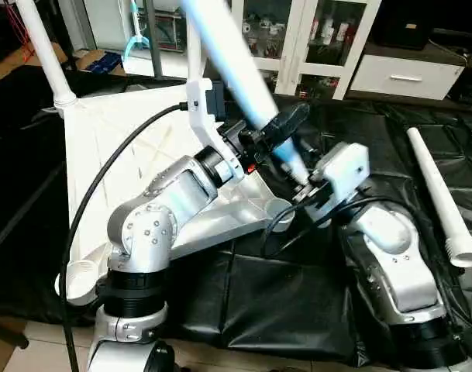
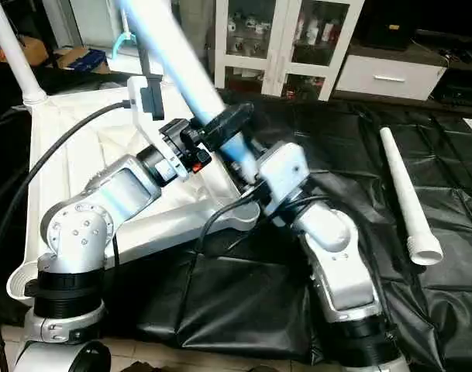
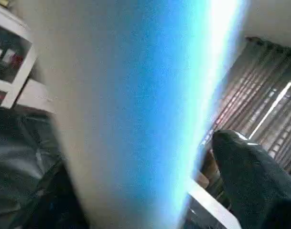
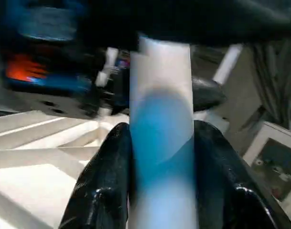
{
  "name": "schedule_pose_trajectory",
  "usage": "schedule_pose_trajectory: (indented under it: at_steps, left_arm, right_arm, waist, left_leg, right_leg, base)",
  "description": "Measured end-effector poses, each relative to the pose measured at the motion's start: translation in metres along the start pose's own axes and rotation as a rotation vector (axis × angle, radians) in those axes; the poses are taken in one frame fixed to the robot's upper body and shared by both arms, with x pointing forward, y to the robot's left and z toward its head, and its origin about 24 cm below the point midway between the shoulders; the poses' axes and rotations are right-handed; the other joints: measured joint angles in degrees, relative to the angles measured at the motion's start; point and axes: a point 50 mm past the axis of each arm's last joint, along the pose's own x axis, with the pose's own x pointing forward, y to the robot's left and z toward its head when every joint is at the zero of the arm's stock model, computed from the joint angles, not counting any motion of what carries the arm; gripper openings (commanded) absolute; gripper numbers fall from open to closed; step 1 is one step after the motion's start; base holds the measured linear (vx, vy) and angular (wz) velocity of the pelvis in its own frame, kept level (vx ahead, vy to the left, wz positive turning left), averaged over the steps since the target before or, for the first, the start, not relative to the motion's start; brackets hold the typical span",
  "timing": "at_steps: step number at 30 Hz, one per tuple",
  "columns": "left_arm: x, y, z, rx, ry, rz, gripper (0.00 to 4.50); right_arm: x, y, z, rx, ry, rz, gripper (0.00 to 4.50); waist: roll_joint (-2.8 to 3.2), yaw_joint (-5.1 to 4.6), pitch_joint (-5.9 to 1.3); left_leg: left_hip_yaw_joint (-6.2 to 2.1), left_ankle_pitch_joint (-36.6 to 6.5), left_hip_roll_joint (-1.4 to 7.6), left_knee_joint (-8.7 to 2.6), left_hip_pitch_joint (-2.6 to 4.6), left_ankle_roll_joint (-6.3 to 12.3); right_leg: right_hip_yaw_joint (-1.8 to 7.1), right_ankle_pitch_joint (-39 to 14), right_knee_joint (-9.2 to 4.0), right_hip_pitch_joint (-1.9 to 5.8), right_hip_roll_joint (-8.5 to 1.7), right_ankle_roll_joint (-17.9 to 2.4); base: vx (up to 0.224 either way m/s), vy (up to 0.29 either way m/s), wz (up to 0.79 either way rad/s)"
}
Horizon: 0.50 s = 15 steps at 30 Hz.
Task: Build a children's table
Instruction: Insert table leg to table base
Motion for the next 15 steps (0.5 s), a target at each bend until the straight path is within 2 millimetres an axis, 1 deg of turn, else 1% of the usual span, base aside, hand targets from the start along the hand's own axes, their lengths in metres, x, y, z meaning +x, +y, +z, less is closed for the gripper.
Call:
schedule_pose_trajectory:
  at_steps: [4,6,7,8,10,11,12,15]
  left_arm:
    - [0.0,0.0008,0.0007,-0.01,-0.011,0.014,3.07]
    - [-0.0007,0.0022,0.0017,-0.015,-0.02,0.023,2.81]
    - [-0.0008,0.0027,0.0018,-0.016,-0.022,0.026,2.81]
    - [-0.0008,0.0035,0.0019,-0.018,-0.026,0.032,2.62]
    - [-0.0005,0.004,0.0024,-0.023,-0.038,0.041,2.55]
    - [-0.0003,0.0041,0.0024,-0.024,-0.042,0.045,2.42]
    - [-0.0003,0.0045,0.0025,-0.024,-0.043,0.048,2.42]
    - [0.0001,0.0057,0.0016,-0.031,-0.044,0.055,2.12]
  right_arm:
    - [0.0009,0.0013,0.0004,0.001,-0.003,-0.009,1.46]
    - [0.0015,0.0012,0.0007,-0.002,-0.004,-0.026,1.46]
    - [0.0016,0.0009,0.0006,-0.009,-0.001,-0.035,1.46]
    - [0.0019,0.0009,0.0005,-0.011,0.0,-0.044,1.46]
    - [0.0029,0.0008,0.0008,-0.009,-0.004,-0.067,1.46]
    - [0.0031,0.0007,0.0009,-0.01,-0.004,-0.074,1.46]
    - [0.0033,0.0007,0.0009,-0.011,-0.004,-0.076,1.46]
    - [0.0033,-0.0001,0.0009,-0.012,-0.004,-0.089,1.46]
  waist:
    - [0.01,-0.02,0.0]
    - [0.01,-0.01,0.0]
    - [0.01,0.0,0.0]
    - [0.02,-0.01,0.0]
    - [0.04,-0.02,0.01]
    - [0.04,-0.02,0.01]
    - [0.04,-0.02,0.01]
    - [0.09,0.0,0.02]
  left_leg:
    - [0.0,0.0,0.0,0.0,0.01,0.0]
    - [-0.01,0.0,0.0,0.0,0.01,0.0]
    - [-0.01,0.0,0.0,0.0,0.01,0.0]
    - [-0.01,0.0,0.0,0.0,0.0,0.0]
    - [-0.01,0.0,0.0,0.0,0.01,0.0]
    - [-0.01,0.0,-0.01,0.0,0.01,0.0]
    - [-0.01,0.0,-0.01,0.0,0.01,0.0]
    - [-0.01,0.0,-0.01,0.0,0.0,0.0]
  right_leg:
    - [0.0,0.0,0.0,0.0,0.0,0.0]
    - [0.0,0.0,0.0,0.0,0.0,0.0]
    - [0.0,0.0,0.0,0.0,0.0,0.0]
    - [0.0,0.0,0.0,0.0,0.0,0.1]
    - [0.0,0.0,-0.01,0.0,0.0,0.1]
    - [0.01,0.0,-0.01,0.01,0.0,0.1]
    - [0.01,0.0,-0.01,0.01,0.0,0.1]
    - [0.0,0.0,-0.01,0.0,0.0,0.1]
  base:
    - [0.0,0.0,0.0]
    - [0.0,0.0,0.0]
    - [0.0,0.0,0.0]
    - [0.0,0.0,0.0]
    - [0.0,0.0,0.0]
    - [0.0,0.0,0.0]
    - [0.0,0.0,0.0]
    - [0.0,0.0,0.0]
